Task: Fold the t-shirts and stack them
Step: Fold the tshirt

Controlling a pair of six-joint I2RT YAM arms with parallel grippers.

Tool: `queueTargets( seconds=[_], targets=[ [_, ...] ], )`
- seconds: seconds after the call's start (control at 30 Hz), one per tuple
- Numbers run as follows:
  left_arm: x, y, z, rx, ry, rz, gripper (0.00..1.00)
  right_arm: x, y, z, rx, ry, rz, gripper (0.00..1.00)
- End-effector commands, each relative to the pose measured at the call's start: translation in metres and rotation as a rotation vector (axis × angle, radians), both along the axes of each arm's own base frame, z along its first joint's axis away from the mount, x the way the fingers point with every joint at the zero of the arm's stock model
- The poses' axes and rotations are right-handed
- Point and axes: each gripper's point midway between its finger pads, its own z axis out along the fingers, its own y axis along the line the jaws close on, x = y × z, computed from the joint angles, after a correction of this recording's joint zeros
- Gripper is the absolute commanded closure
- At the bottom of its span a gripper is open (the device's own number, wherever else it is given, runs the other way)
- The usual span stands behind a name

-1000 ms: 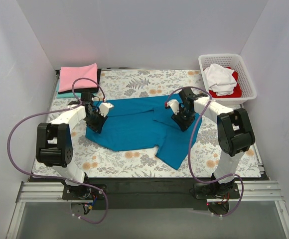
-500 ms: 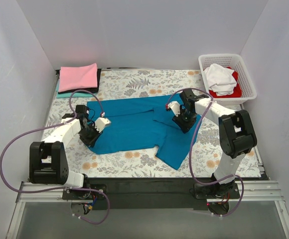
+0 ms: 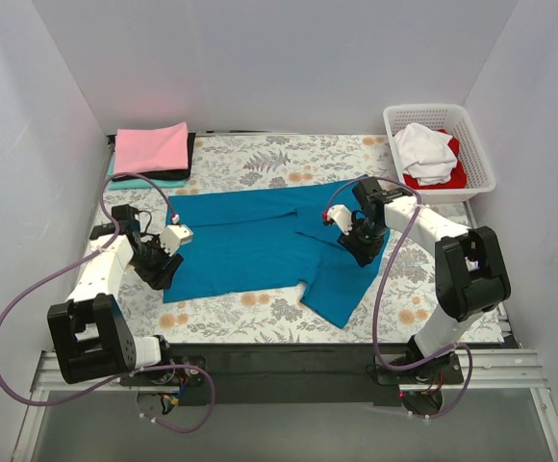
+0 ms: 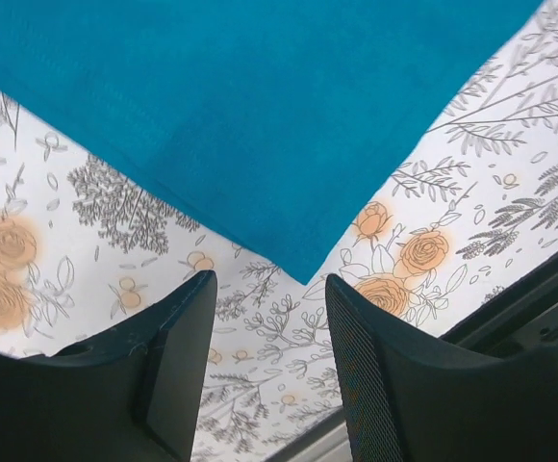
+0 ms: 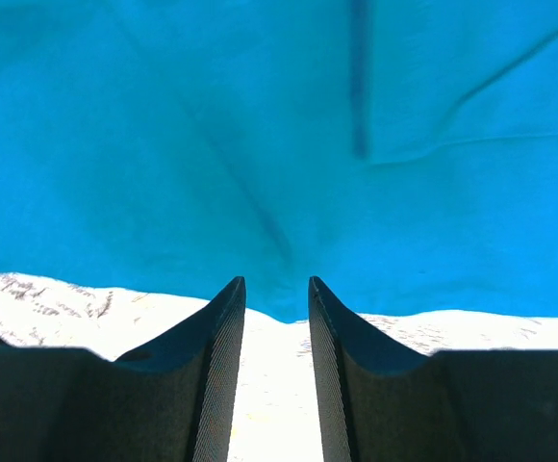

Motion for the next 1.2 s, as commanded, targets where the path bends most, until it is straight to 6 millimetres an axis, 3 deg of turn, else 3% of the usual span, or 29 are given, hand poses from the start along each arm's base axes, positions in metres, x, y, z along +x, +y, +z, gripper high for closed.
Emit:
queueTargets(
  seconds=[0.0,0.13,0.4,0.57,0.77,1.0,1.17],
  targets=[
    [-0.004,-0.017,0.01,-0.071,-0.077,-0.14,0.52,-0.022,0.004,-0.005,0.024,0.068,0.044,0.62],
    [-0.018,-0.017,-0.01,-0.063,-0.054,-0.191,0.54,-0.033,0.008,-0.014,0.032,0.11,0.055,0.62],
    [-0.014,-0.002,-0.046,0.055,-0.139,-0.293,0.55,-0.063,0.011,-0.036,0.011,0.201,0.081,0.63],
    [-0.012,0.011,-0.066,0.124,-0.129,-0.305,0.61,-0.095,0.012,-0.047,-0.011,0.259,0.12,0.63],
    [-0.013,0.017,-0.073,0.156,-0.105,-0.354,0.88,-0.122,0.022,-0.046,-0.02,0.284,0.182,0.63],
    [-0.004,0.018,-0.062,0.149,-0.102,-0.393,1.0,-0.109,0.046,-0.01,0.064,0.234,0.178,0.57],
    [0.003,0.014,-0.054,0.113,-0.094,-0.38,1.0,-0.094,0.037,0.01,0.056,0.104,0.216,0.47]
  ],
)
